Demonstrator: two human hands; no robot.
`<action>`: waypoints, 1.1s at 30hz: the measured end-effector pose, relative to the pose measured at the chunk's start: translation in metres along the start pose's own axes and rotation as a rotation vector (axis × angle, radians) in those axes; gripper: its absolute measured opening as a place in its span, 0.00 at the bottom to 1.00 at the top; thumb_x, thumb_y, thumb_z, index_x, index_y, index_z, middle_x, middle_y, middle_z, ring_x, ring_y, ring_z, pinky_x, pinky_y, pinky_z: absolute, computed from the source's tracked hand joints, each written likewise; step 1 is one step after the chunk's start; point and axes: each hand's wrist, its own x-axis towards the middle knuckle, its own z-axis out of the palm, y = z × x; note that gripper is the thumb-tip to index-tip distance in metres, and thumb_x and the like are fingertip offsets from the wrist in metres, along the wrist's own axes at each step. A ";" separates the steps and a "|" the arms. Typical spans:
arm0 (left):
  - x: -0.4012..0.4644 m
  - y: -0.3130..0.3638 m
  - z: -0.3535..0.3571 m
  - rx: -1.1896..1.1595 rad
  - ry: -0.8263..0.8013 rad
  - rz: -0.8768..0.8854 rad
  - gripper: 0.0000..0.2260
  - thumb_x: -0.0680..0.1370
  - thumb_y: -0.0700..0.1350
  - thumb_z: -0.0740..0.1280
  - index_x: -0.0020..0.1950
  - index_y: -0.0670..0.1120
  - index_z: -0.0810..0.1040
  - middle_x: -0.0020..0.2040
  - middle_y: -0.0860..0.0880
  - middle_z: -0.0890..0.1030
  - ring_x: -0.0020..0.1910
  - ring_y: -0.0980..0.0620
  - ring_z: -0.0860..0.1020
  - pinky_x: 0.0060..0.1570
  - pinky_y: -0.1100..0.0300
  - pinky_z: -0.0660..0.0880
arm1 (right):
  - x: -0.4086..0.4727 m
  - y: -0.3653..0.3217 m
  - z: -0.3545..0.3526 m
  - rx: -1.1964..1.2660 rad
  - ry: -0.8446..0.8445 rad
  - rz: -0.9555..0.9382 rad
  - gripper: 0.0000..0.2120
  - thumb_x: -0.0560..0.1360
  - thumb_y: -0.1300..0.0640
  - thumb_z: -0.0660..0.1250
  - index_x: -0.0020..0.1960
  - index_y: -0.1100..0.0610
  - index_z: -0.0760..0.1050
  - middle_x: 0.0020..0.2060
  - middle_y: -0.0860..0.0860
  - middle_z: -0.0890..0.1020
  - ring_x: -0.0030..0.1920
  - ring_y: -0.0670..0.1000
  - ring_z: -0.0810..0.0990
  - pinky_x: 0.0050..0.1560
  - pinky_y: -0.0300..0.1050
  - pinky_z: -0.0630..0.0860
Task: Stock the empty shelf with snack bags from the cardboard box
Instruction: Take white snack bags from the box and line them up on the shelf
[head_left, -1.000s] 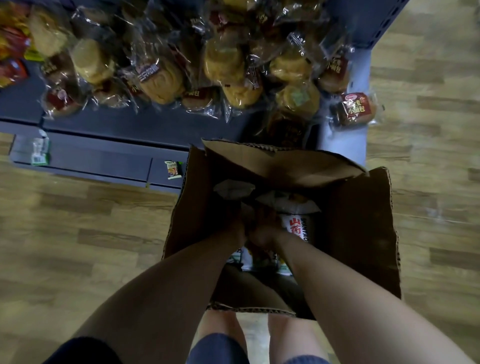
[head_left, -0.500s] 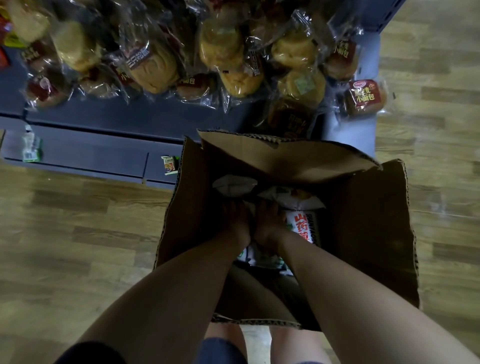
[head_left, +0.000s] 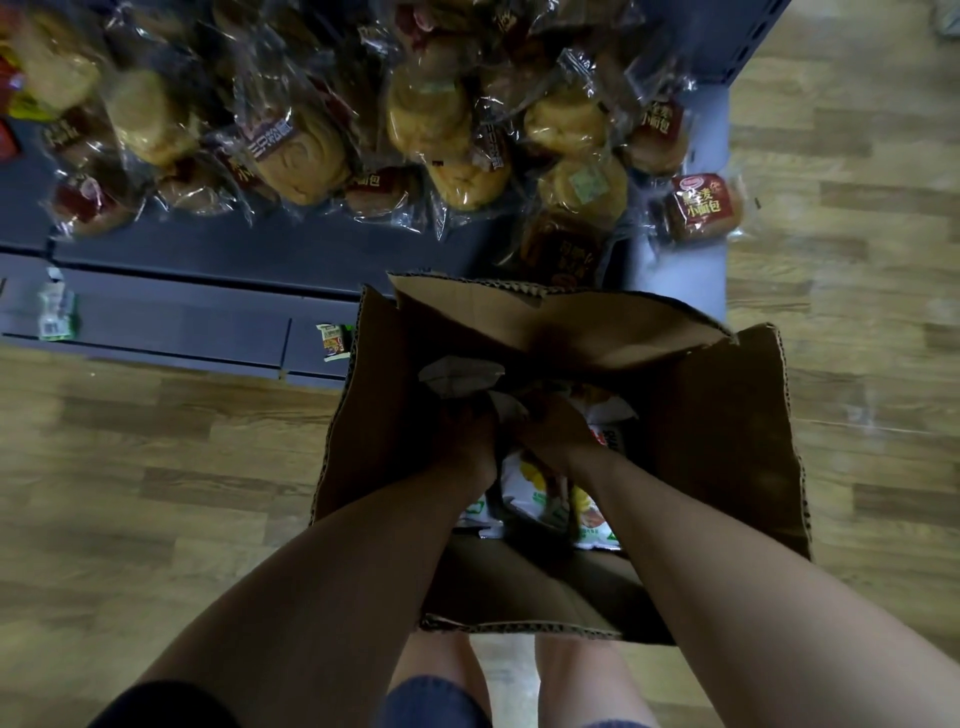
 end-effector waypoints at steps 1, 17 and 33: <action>-0.001 0.001 -0.002 0.001 0.002 -0.006 0.18 0.83 0.45 0.54 0.71 0.42 0.66 0.72 0.40 0.65 0.70 0.43 0.64 0.71 0.50 0.58 | -0.003 -0.001 0.000 0.039 0.013 0.018 0.20 0.79 0.51 0.62 0.68 0.58 0.70 0.66 0.58 0.74 0.65 0.56 0.72 0.48 0.33 0.61; -0.077 0.055 -0.093 0.022 0.066 0.026 0.17 0.79 0.48 0.59 0.68 0.47 0.68 0.69 0.43 0.67 0.68 0.40 0.64 0.65 0.47 0.64 | -0.069 -0.030 -0.033 0.158 0.212 -0.116 0.25 0.68 0.45 0.63 0.64 0.50 0.70 0.59 0.52 0.77 0.57 0.54 0.77 0.56 0.53 0.76; -0.178 0.060 -0.152 0.189 0.566 0.386 0.28 0.72 0.40 0.66 0.71 0.54 0.64 0.69 0.51 0.63 0.65 0.44 0.58 0.54 0.47 0.75 | -0.181 -0.074 -0.069 0.229 0.575 -0.434 0.16 0.72 0.52 0.64 0.59 0.50 0.73 0.52 0.51 0.78 0.53 0.51 0.78 0.51 0.53 0.77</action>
